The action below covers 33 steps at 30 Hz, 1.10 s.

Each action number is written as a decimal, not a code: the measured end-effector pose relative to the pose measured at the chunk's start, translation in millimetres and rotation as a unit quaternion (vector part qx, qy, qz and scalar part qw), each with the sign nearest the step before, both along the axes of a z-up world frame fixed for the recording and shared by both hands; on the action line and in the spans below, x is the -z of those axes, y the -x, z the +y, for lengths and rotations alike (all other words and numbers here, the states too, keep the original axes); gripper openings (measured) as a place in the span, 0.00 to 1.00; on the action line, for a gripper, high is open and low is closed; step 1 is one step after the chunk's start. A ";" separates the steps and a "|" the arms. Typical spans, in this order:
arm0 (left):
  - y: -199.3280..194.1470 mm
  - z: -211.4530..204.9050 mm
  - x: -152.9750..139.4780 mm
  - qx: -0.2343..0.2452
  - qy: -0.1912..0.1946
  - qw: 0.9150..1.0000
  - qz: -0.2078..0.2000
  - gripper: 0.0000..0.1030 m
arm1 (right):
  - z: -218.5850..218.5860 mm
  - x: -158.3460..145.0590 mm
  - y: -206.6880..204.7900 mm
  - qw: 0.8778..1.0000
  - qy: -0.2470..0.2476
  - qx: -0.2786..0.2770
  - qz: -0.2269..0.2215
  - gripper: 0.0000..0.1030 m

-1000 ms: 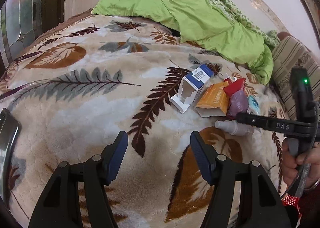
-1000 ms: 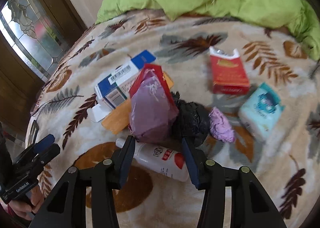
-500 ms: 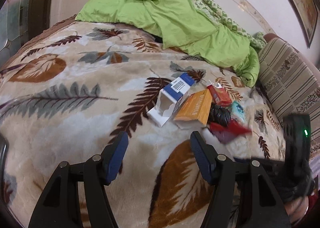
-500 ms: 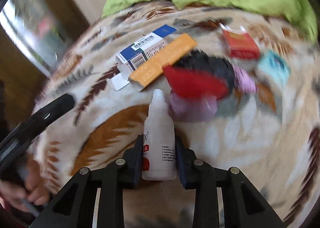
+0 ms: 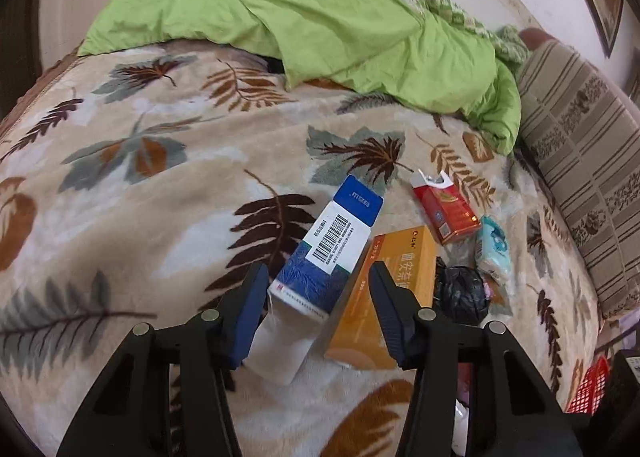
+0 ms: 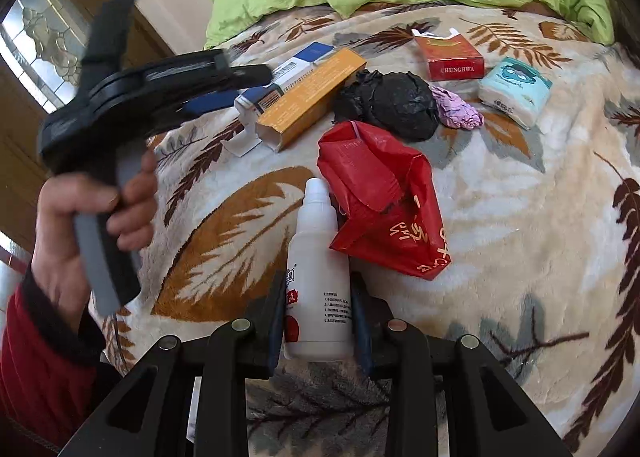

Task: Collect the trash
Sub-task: 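Grasp the blue-white medicine box with the left tool while the right holds the bottle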

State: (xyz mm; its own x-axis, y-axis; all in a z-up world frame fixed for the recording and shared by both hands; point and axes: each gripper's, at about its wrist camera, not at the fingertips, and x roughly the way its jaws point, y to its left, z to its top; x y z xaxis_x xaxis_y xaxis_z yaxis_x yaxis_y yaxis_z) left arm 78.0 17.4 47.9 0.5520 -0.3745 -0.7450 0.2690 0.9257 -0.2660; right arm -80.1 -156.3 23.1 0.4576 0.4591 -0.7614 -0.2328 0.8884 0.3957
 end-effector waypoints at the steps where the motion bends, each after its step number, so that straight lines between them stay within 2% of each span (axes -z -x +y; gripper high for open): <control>1: -2.9 -2.5 3.2 0.002 -0.003 1.000 0.004 0.41 | 0.6 0.1 -0.5 1.000 0.002 -0.002 -0.001 0.31; 5: -9.3 -7.4 10.3 0.009 0.014 1.000 0.017 0.39 | 2.9 0.1 0.1 1.000 0.016 -0.016 -0.007 0.31; 15: -5.0 -17.9 5.1 0.016 -0.006 1.000 0.009 0.39 | 5.5 1.5 1.4 0.999 0.025 -0.017 -0.012 0.31; 17: -4.9 -16.0 2.0 0.015 0.000 1.000 0.005 0.39 | 5.6 1.9 2.1 0.999 0.025 -0.017 -0.013 0.31; 25: -10.8 -21.3 11.0 0.018 0.000 1.000 0.008 0.40 | 6.4 2.3 2.6 0.999 0.030 -0.020 -0.013 0.31; 28: -15.5 -26.7 17.7 0.018 -0.017 1.000 0.013 0.39 | 8.6 2.2 3.7 0.999 0.036 -0.024 -0.016 0.31; 30: -17.4 -30.4 22.9 0.017 -0.033 0.999 0.015 0.37 | 9.1 2.2 4.4 0.999 0.038 -0.025 -0.017 0.31; 33: -18.2 -28.8 24.8 0.013 -0.024 1.000 0.015 0.34 | 8.2 2.3 4.3 0.999 0.036 -0.023 -0.016 0.31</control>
